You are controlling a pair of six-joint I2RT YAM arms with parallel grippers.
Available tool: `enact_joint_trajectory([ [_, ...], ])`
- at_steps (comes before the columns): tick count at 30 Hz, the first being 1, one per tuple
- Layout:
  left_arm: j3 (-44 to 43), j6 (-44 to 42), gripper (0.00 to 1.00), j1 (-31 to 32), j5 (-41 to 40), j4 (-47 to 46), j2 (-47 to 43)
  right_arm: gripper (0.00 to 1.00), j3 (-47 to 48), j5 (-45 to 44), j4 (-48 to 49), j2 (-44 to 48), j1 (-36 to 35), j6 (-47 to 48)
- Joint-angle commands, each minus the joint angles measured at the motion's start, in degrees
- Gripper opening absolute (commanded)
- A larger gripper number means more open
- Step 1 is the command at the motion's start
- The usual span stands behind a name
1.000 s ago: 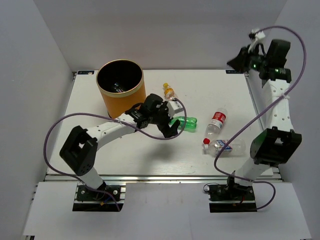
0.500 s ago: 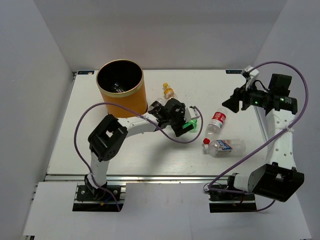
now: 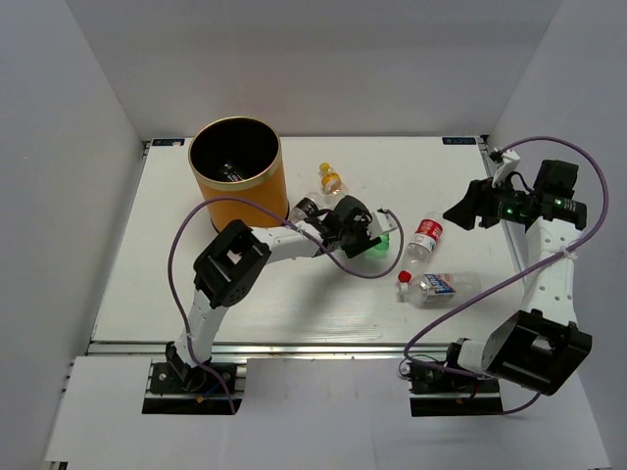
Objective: Put the plastic bottles in the bin
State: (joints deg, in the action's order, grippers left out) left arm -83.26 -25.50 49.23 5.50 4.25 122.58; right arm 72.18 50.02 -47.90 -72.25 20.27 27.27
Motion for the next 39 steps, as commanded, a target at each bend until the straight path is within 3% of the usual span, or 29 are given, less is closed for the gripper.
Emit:
enact_joint_trajectory([
  [1,0.55,1.58,0.47,0.95,-1.19,-0.11,-1.99,0.70,1.02,-2.28,0.18,-2.01,0.38,-6.24],
  [2,1.08,1.59,0.40,0.95,-1.89,-0.73,-2.96,0.66,1.64,-3.25,-0.17,-3.32,0.21,-6.96],
  [3,1.09,2.29,0.25,0.95,-2.42,-0.74,-5.49,0.63,2.86,-4.57,-2.00,-5.08,0.29,-7.14],
  [7,-4.35,5.27,0.11,2.09,-4.78,4.00,-11.21,0.58,4.11,-7.56,-6.15,-9.57,-2.07,-8.80],
  [10,-11.55,7.91,0.11,2.10,-8.20,7.78,-14.47,0.61,1.56,-12.92,-2.48,-9.40,-3.91,-11.70],
  [11,-15.31,9.57,0.11,0.96,-9.00,8.57,-16.22,0.72,0.60,-14.67,-1.77,-9.05,-4.88,-14.06],
  [12,-17.52,10.98,0.11,0.43,-9.88,10.76,-16.76,0.75,-0.63,-15.64,-0.54,-9.05,-5.24,-14.95],
  [19,-42.56,20.29,0.11,-5.19,-23.94,27.01,-13.16,0.76,-4.15,-25.47,5.18,-12.39,-11.22,-23.03],
  [24,-46.99,31.27,0.11,-14.41,-28.87,34.32,-13.16,0.82,-3.63,-29.53,8.43,-15.73,-12.45,-26.91],
  [31,-45.67,37.36,0.11,-22.60,-30.89,41.26,-16.15,0.87,-3.54,-33.24,10.72,-17.30,-12.98,-30.69],
  [35,-36.21,38.15,0.20,-24.62,-32.47,40.68,-17.12,0.90,-4.59,-34.19,11.86,-17.84,-13.07,-30.70],
  [36,-35.05,38.85,0.39,-25.41,-32.48,40.66,-17.99,0.90,-4.51,-33.94,11.78,-18.36,-13.15,-30.43],
  [38,-33.37,39.47,0.66,-26.03,-33.09,40.14,-18.60,0.90,-4.07,-33.94,10.64,-19.42,-13.24,-29.99],
  [39,-32.32,39.99,0.87,-26.03,-33.09,40.13,-18.61,0.90,-3.20,-34.20,9.94,-20.29,-13.24,-29.82],
])
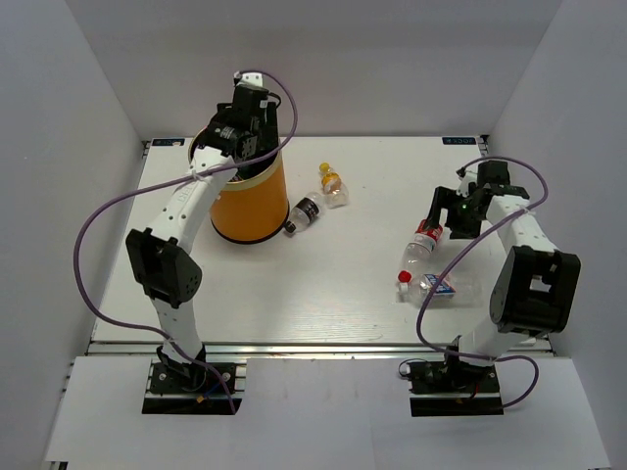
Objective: Put the plastic bottles in the bin
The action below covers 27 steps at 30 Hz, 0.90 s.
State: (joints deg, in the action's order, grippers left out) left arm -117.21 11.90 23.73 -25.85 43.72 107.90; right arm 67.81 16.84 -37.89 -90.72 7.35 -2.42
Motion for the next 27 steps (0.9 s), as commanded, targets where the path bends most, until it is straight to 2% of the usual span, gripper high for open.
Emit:
enact_joint_trajectory([
  [1,1.63,2.60,0.94,-1.04,-1.75,0.66,-4.62,0.90,1.18,-1.37,-0.08,-2.35,-0.50,0.04],
  [2,2.50,2.60,0.99,-1.05,-1.75,0.66,-4.63,0.90,0.92,-1.46,0.09,-2.53,-0.59,0.04],
  [6,1.46,2.60,0.99,-1.05,-1.75,0.66,-6.55,0.90,0.30,-4.88,1.07,-4.99,-1.82,-1.09],
  [10,0.58,-0.29,0.99,-0.18,2.71,1.19,-9.63,0.90,-0.40,-6.99,4.13,-7.54,-3.74,-2.07],
  [12,3.73,-3.01,0.99,0.44,8.06,-0.47,-13.84,0.90,-0.22,-7.79,5.28,-8.94,-5.15,-2.85],
  [15,13.56,-4.87,0.99,0.44,22.90,-6.26,-22.44,0.90,0.57,-9.63,5.37,-11.93,-6.47,-4.09],
  [17,21.29,-4.87,0.99,1.05,30.74,-10.05,-27.10,0.86,0.92,-10.95,5.72,-13.17,-6.82,-4.70],
  [20,28.51,-5.40,0.99,1.06,36.91,-10.24,-33.97,0.74,1.01,-10.87,5.46,-14.31,-7.18,-4.70],
  [21,29.83,-6.01,0.99,1.67,39.01,-9.54,-35.11,0.58,1.36,-10.26,5.11,-14.49,-7.18,-4.01],
  [24,36.24,-6.80,0.99,1.67,43.31,-9.01,-40.82,0.27,3.29,-5.95,3.36,-14.66,-7.01,-1.21],
  [25,39.48,-6.80,0.99,2.20,44.38,-9.01,-42.23,0.13,5.99,-4.90,2.91,-14.40,-7.00,-0.49],
  [27,43.44,-8.03,0.99,2.20,46.76,-8.40,-45.75,0.07,8.73,-0.59,0.45,-14.05,-7.18,3.87],
])
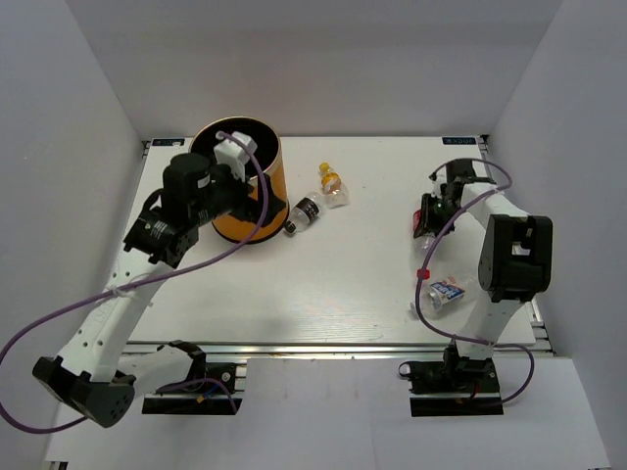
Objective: Put the plastic bottles in the bin
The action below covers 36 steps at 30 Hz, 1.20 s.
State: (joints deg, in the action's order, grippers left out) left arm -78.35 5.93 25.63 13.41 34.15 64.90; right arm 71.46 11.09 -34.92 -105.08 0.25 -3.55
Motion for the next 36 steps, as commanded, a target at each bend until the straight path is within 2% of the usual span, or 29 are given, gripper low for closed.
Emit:
enact_joint_trajectory([
  [1,5.65,-2.07,0.99,0.82,8.29,1.79,-3.46,0.03,9.88,6.56,-3.13,0.57,-0.08,6.26],
  [2,6.62,-2.07,0.99,0.83,8.30,3.27,-3.47,0.01,11.93,12.66,-4.71,0.49,-1.73,9.76],
  [3,8.80,-2.68,0.99,1.44,10.13,3.81,-4.25,0.00,14.04,14.03,-6.72,0.31,-2.96,12.58],
  [4,9.69,-2.68,0.99,1.44,10.15,4.34,-4.26,0.00,20.32,19.35,-6.92,0.22,-3.41,15.65],
  [7,13.39,-3.91,0.99,2.58,10.15,4.96,-4.26,0.00,32.30,25.79,-9.72,-2.83,-5.26,18.66],
  [9,15.41,-4.43,0.99,3.20,9.09,5.58,-3.56,0.00,47.90,32.03,-10.35,-5.39,-6.66,17.53],
  [12,17.17,-5.14,0.99,5.39,6.81,7.05,-0.93,0.02,59.45,37.48,-4.13,-10.93,-9.30,7.29],
  [13,17.17,-5.93,0.99,6.62,6.11,7.94,0.04,0.02,59.58,38.03,6.94,-10.68,-11.39,2.02],
  [14,17.70,-6.72,0.99,7.41,4.62,8.64,1.00,0.02,56.54,38.65,11.93,-10.33,-12.28,-0.29],
  [16,18.40,-7.33,0.99,9.60,2.25,9.70,3.64,0.02,54.49,39.09,31.22,-9.09,-15.69,-8.81],
  [17,19.01,-7.34,0.99,10.40,1.63,9.71,4.26,0.00,54.57,38.66,33.75,-9.53,-16.59,-12.93],
  [19,19.55,-7.34,0.99,11.72,0.22,8.92,5.32,0.00,58.76,37.51,46.12,-13.98,-19.83,-20.74],
  [21,20.60,-7.34,0.99,12.78,-0.58,8.22,6.29,0.00,64.21,36.02,48.98,-17.77,-22.64,-20.88],
  [22,21.21,-6.64,0.99,13.74,-1.19,7.43,6.98,0.00,65.37,34.28,53.50,-19.01,-24.66,-19.92],
  [25,22.97,-5.41,0.99,15.23,-1.81,6.81,6.99,0.00,62.66,28.38,61.25,-19.19,-29.23,-18.70],
  [29,26.40,-2.52,0.99,16.82,-1.81,5.49,4.19,0.00,68.54,25.56,61.64,-23.33,-31.62,-17.81],
  [35,27.46,1.09,0.99,18.67,-3.21,4.87,3.56,0.00,65.29,23.37,65.15,-25.17,-34.70,-17.72],
  [36,27.46,1.62,0.99,19.19,-4.17,4.87,3.56,0.27,65.30,23.01,65.06,-25.44,-35.05,-17.63],
])
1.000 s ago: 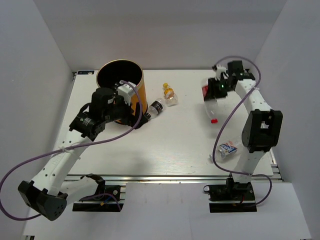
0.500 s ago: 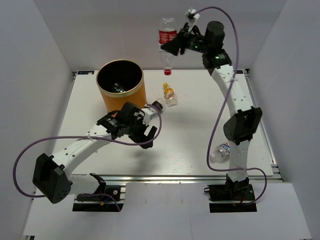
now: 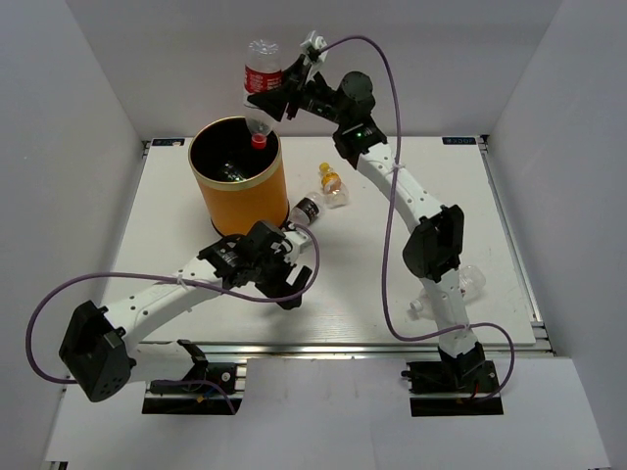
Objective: Put the plastic bottles in the bin
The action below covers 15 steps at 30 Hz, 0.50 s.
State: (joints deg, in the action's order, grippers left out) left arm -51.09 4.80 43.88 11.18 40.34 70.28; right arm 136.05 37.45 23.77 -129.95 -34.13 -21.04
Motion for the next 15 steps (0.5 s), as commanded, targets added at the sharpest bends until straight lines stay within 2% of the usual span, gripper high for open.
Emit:
enact_joint_trajectory([
  [1,0.20,2.76,0.99,0.95,-1.95,-1.31,-2.34,0.51,0.80,-3.70,6.12,-1.70,-0.94,0.20],
  [3,-0.50,3.29,0.99,1.47,-4.05,-2.10,-2.34,0.90,0.71,-3.70,4.89,-2.06,-1.38,1.52],
  [8,-6.72,0.48,0.99,2.52,-8.61,-5.53,2.48,0.90,0.88,-2.83,3.04,-2.85,-0.94,2.84],
  [11,-11.90,-3.29,0.99,3.06,-10.99,-7.02,9.33,0.90,0.54,-2.03,2.25,-1.28,-0.59,3.81],
  [15,-17.72,-6.20,0.99,3.67,-15.92,-10.80,17.42,0.90,-0.87,-4.83,0.76,5.20,2.21,6.35],
])
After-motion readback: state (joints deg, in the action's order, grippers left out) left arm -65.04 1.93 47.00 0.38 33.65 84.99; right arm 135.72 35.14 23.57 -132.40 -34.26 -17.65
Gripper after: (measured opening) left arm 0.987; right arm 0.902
